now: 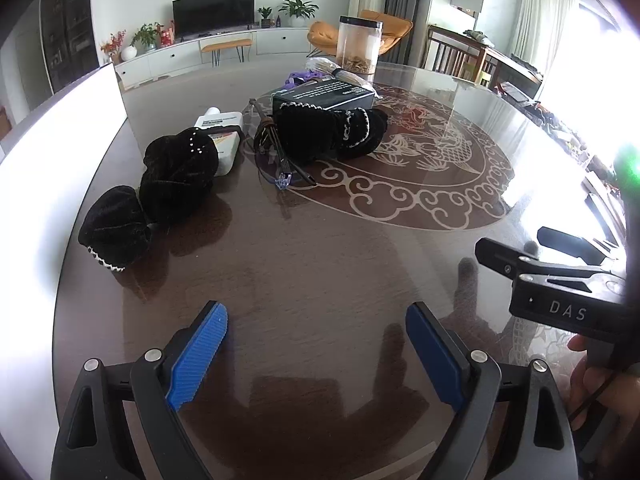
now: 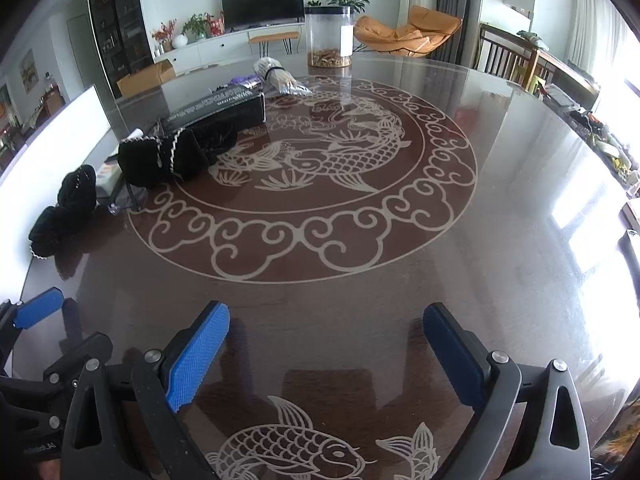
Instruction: Organize objects
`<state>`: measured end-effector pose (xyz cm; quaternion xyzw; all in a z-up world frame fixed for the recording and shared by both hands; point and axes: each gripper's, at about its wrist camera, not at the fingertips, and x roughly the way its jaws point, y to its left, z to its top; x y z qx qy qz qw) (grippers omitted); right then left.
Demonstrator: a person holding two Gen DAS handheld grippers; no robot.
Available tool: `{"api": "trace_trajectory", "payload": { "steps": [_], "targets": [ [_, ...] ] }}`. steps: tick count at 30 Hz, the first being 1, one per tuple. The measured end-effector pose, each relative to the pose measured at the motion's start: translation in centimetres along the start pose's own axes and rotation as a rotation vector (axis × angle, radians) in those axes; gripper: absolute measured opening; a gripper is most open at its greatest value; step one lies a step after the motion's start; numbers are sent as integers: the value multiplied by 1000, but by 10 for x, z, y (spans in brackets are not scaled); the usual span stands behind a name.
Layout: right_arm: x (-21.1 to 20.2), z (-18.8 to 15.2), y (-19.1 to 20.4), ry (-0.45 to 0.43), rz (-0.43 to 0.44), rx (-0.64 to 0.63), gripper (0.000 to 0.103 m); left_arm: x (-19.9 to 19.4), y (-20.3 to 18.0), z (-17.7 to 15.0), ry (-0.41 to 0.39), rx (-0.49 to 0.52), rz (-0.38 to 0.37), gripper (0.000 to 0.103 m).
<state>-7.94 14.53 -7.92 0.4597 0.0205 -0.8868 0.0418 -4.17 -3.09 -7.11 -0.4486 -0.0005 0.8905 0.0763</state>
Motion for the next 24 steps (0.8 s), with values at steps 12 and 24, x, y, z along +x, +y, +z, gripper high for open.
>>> {"api": "trace_trajectory", "payload": {
  "steps": [12, 24],
  "targets": [
    [4, 1, 3, 11, 4, -11, 100, 5, -5, 1, 12, 36, 23, 96],
    [7, 1, 5, 14, 5, -18, 103, 9, -9, 2, 26, 62, 41, 100]
  ]
}}
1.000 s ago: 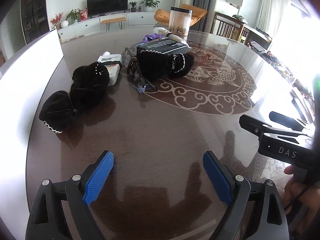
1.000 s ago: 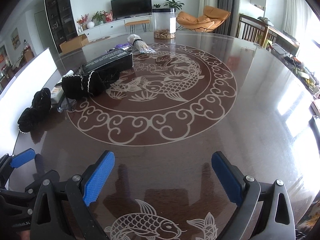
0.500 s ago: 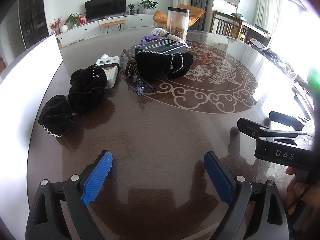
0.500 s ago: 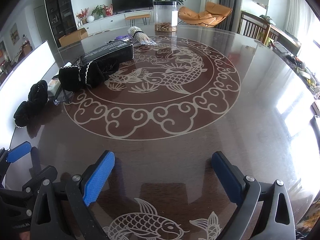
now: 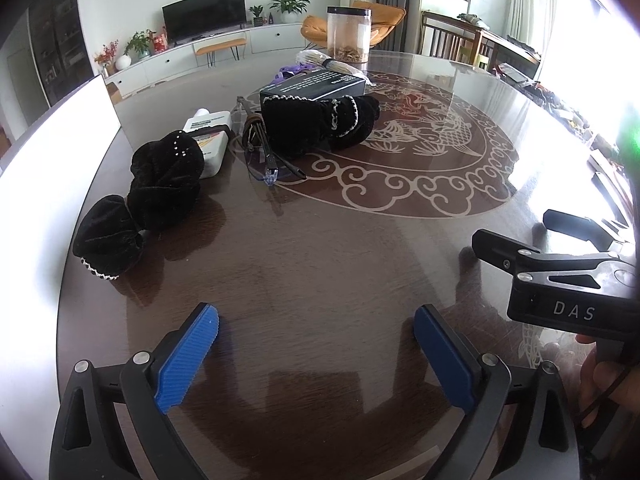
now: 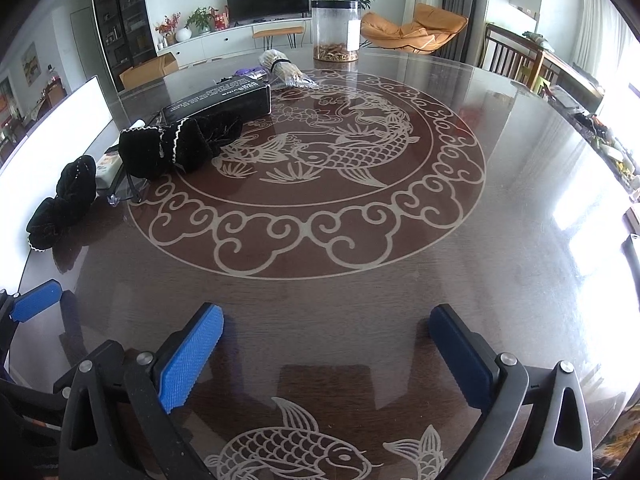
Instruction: Organize objects
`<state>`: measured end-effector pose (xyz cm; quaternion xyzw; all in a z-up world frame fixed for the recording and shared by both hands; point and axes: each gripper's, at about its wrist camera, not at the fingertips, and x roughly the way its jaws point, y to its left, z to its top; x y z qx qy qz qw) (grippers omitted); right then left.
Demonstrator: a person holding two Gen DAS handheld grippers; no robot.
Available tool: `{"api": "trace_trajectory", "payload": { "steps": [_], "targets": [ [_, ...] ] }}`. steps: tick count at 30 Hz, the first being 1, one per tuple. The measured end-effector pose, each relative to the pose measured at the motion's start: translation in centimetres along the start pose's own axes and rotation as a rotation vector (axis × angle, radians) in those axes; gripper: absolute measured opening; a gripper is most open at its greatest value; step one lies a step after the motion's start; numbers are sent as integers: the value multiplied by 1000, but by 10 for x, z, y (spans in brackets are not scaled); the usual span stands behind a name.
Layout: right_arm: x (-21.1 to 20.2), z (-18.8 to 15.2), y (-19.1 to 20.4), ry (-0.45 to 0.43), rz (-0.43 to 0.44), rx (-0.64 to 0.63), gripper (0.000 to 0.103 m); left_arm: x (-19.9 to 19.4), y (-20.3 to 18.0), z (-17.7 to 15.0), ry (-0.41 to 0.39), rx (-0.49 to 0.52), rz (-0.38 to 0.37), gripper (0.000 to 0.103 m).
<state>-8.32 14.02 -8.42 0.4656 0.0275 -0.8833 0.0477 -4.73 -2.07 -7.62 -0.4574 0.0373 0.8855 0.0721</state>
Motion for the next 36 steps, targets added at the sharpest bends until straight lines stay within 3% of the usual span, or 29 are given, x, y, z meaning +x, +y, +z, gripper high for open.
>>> {"api": "trace_trajectory", "payload": {
  "steps": [36],
  "targets": [
    [1, 0, 1, -1, 1, -1, 103, -3, -5, -7, 18, 13, -4, 103]
  ]
}}
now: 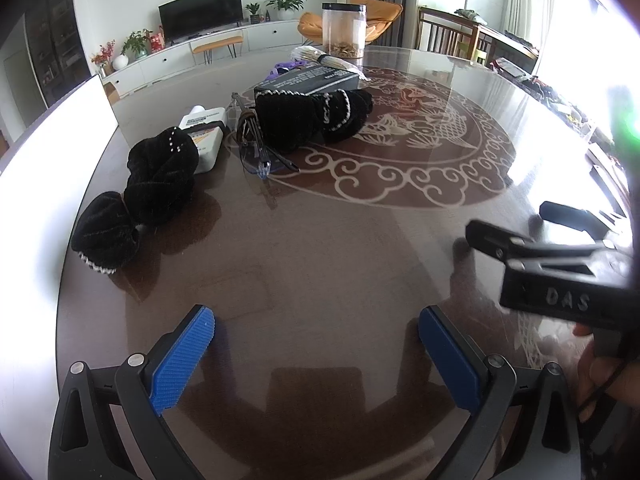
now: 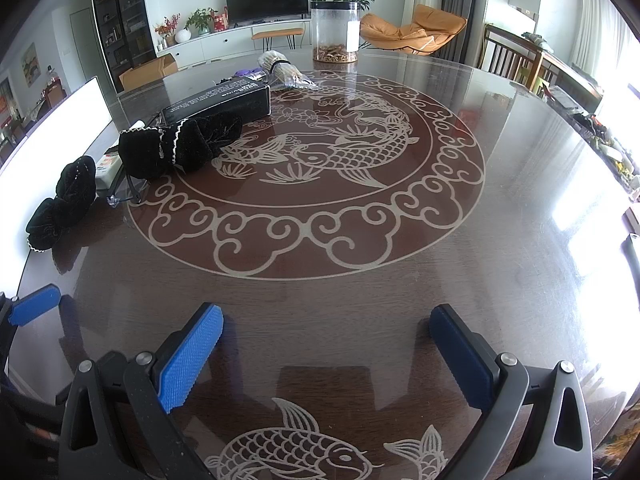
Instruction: Organize objects
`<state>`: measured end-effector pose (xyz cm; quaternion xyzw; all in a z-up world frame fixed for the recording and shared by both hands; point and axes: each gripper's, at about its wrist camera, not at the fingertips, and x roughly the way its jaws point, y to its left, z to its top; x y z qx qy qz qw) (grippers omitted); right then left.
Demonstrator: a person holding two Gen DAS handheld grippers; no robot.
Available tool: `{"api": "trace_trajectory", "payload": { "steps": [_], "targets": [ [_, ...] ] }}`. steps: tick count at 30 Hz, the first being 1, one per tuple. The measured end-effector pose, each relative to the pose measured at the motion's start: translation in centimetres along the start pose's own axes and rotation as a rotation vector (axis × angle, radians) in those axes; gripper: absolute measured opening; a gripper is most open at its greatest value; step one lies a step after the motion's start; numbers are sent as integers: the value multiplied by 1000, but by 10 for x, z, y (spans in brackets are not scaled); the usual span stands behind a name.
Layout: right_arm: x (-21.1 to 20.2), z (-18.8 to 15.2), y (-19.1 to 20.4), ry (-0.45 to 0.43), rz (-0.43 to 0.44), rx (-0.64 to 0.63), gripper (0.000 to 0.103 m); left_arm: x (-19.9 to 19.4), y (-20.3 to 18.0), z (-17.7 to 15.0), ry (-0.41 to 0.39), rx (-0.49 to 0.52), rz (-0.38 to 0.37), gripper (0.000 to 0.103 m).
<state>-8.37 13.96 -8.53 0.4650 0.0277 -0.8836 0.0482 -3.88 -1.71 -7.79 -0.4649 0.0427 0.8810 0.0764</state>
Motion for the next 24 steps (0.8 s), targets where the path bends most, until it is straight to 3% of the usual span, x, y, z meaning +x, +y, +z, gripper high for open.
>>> {"api": "trace_trajectory", "payload": {
  "steps": [5, 10, 12, 13, 15, 20, 24],
  "targets": [
    [0, 0, 0, 0, 0, 0, 103, -21, 11, -4, -7, -10, -8, 103],
    [0, 0, 0, -1, 0, 0, 103, -39, 57, 36, -101, -43, 134, 103],
    [0, 0, 0, -1, 0, -1, 103, -27, 70, 49, -53, -44, 136, 103],
    [0, 0, 0, -1, 0, -1, 103, -12, 78, 55, 21, -37, 112, 103],
    [0, 0, 0, -1, 0, -1, 103, 4, 83, 58, 84, -34, 100, 103],
    [0, 0, 0, -1, 0, -1, 103, 11, 80, 61, 71, 4, 170, 103],
    [0, 0, 0, -1, 0, -1, 103, 12, 86, 66, 30, -45, 231, 103]
  ]
}}
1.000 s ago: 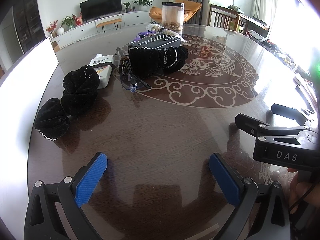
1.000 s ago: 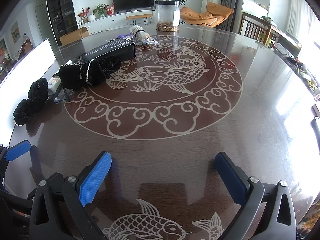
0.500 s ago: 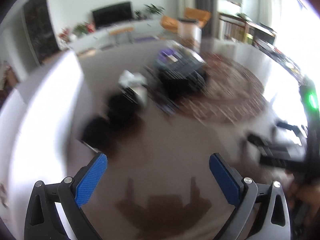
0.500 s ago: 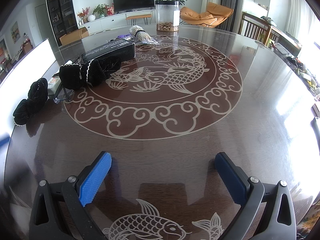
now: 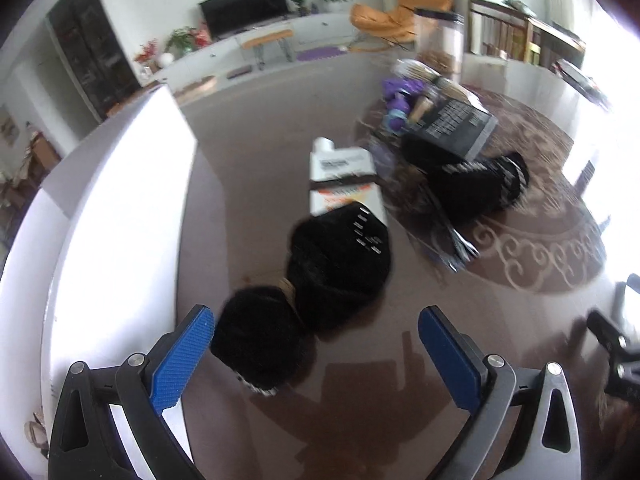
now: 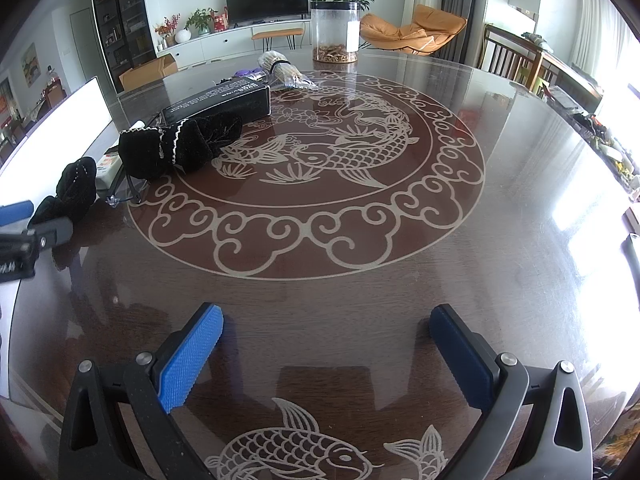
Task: Organize objects
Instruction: 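Reach the left gripper to the black knit hat and close on it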
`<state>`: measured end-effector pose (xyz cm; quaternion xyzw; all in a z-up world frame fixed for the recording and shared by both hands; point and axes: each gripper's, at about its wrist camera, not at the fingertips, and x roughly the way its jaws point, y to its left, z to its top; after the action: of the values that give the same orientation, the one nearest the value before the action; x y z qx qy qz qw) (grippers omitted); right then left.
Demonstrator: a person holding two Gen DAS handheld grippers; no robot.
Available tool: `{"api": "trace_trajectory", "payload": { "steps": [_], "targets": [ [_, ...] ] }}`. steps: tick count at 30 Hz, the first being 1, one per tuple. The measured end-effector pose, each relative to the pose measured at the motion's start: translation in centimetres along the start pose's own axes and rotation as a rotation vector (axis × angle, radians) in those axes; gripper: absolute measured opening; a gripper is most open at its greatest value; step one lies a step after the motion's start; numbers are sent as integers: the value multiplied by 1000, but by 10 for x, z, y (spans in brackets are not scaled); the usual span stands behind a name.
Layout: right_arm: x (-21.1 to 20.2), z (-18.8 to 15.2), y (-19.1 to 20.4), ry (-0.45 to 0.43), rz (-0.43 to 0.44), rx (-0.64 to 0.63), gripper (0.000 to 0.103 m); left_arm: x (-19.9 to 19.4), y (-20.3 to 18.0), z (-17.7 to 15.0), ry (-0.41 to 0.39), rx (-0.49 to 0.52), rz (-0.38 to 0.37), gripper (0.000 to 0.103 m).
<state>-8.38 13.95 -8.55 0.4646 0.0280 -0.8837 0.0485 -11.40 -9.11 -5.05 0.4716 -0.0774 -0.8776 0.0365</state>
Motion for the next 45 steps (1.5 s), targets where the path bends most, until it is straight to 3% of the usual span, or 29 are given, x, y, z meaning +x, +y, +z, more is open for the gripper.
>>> {"api": "trace_trajectory", "payload": {
  "steps": [3, 7, 9, 10, 12, 15, 17, 20, 22, 23, 25, 27, 30, 35, 45],
  "targets": [
    [0, 0, 0, 0, 0, 0, 103, 8, 8, 6, 12, -45, -20, 103],
    [0, 0, 0, 0, 0, 0, 103, 29, 5, 5, 71, -33, -20, 103],
    [0, 0, 0, 0, 0, 0, 103, 28, 5, 3, 51, -40, -34, 101],
    [0, 0, 0, 0, 0, 0, 103, 26, 5, 0, 38, -48, -36, 94],
    [0, 0, 0, -1, 0, 0, 103, 20, 4, -4, 14, -61, -37, 64],
    [0, 0, 0, -1, 0, 0, 103, 6, -4, -21, 6, -100, -76, 49],
    [0, 0, 1, -1, -1, -1, 103, -4, -14, -35, 13, -141, -103, 48],
    [0, 0, 0, -1, -1, -1, 103, -19, -37, -54, -5, -151, -60, 52],
    [0, 0, 0, -1, -1, -1, 103, -22, -46, -59, -5, -151, -54, 72],
    [0, 0, 0, -1, -1, -1, 103, -21, -48, -59, -1, -147, -48, 89],
    [0, 0, 0, -1, -1, -1, 103, -18, -50, -57, -11, -135, -23, 97],
    [0, 0, 0, -1, -1, -1, 103, -13, -45, -54, -1, -128, -48, 103],
    [1, 0, 1, -1, -1, -1, 103, -3, -33, -50, 19, -149, -95, 103],
    [0, 0, 1, -2, -1, -1, 103, 3, -20, -48, 4, -181, -78, 103],
    [1, 0, 1, -2, -1, -2, 103, 12, -22, -26, 46, -113, -123, 103]
  ]
}}
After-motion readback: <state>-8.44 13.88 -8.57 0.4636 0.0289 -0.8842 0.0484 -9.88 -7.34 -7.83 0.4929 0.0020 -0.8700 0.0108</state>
